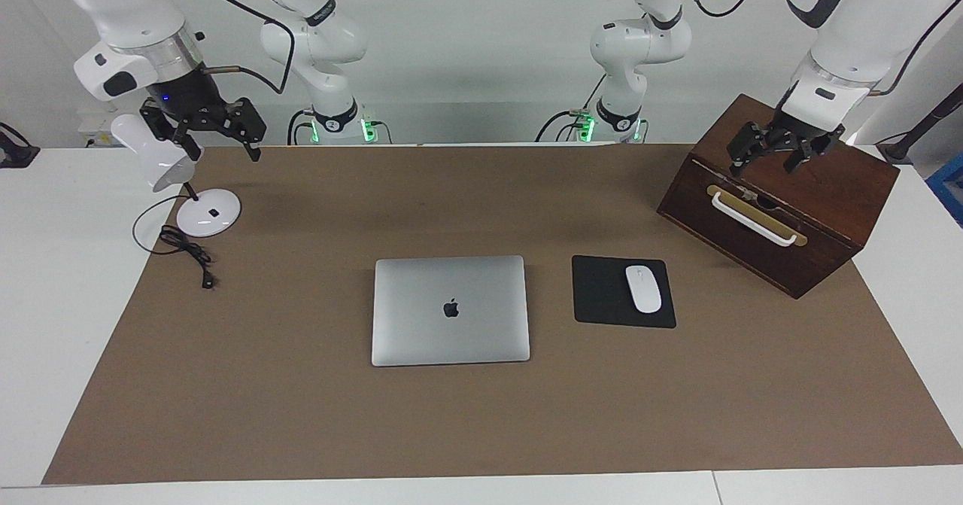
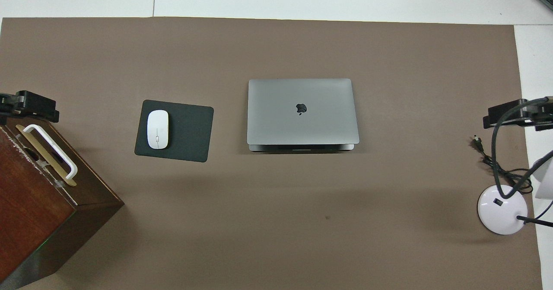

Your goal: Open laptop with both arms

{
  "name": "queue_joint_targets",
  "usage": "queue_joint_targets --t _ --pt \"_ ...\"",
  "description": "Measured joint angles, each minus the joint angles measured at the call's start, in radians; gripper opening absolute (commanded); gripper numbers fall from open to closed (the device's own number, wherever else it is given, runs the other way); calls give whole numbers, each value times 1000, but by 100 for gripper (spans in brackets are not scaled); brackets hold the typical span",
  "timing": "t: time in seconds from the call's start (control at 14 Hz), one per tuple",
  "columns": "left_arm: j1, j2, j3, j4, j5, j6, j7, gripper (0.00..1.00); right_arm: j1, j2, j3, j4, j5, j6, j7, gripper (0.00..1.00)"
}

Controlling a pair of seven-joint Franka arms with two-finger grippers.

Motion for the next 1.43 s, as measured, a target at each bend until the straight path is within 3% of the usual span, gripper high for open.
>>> queue_joint_targets --t 1.14,1.21,1.28,1.43 --pt "0 -2 0 -5 0 -1 0 100 -6 0 -1 0 0 0 0 100" --pt "0 -2 0 -5 0 -1 -1 97 -7 0 -1 0 0 0 0 100" --pt "0 -2 -1 -5 0 -1 -3 88 -9 0 -1 0 0 0 0 100" --pt "0 -2 -1 -6 0 -1 -7 60 -10 0 -1 0 0 0 -1 100"
